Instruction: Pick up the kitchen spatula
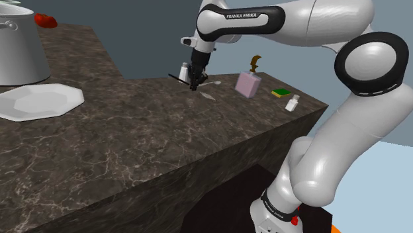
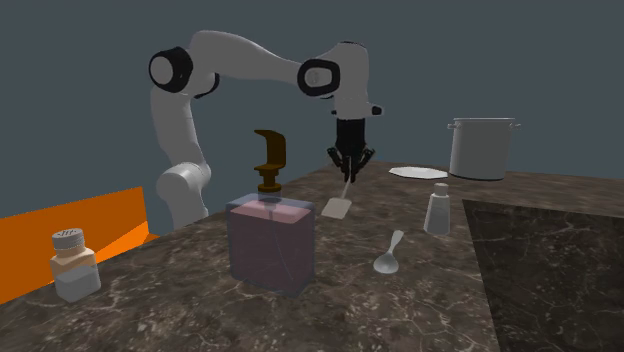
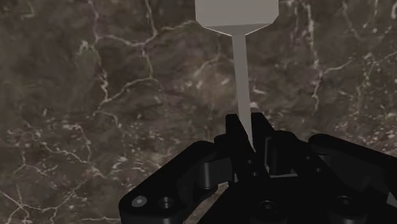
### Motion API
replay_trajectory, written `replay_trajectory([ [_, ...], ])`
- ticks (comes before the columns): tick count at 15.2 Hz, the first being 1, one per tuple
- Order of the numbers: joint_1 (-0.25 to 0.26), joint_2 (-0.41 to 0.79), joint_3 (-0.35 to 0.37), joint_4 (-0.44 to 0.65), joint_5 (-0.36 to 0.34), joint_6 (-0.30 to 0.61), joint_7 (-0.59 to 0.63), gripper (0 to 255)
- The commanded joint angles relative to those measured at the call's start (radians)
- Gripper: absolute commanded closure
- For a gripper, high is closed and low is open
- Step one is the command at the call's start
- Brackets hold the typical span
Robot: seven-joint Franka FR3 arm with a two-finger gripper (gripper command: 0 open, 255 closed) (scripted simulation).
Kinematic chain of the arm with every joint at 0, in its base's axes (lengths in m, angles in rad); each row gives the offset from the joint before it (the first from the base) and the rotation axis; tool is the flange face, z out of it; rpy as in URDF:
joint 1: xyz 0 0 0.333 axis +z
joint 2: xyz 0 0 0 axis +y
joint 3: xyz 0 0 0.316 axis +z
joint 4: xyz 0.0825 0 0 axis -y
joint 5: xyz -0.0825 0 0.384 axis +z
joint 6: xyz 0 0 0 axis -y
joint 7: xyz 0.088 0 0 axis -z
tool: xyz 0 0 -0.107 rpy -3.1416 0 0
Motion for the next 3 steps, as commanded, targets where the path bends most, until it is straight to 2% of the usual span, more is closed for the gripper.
replay_trajectory([
  [1, 0.000, -0.001, 0.000, 0.027, -0.001, -0.028, 0.001, 255],
  [3, 0.000, -0.001, 0.000, 0.028, -0.001, -0.030, 0.001, 255],
])
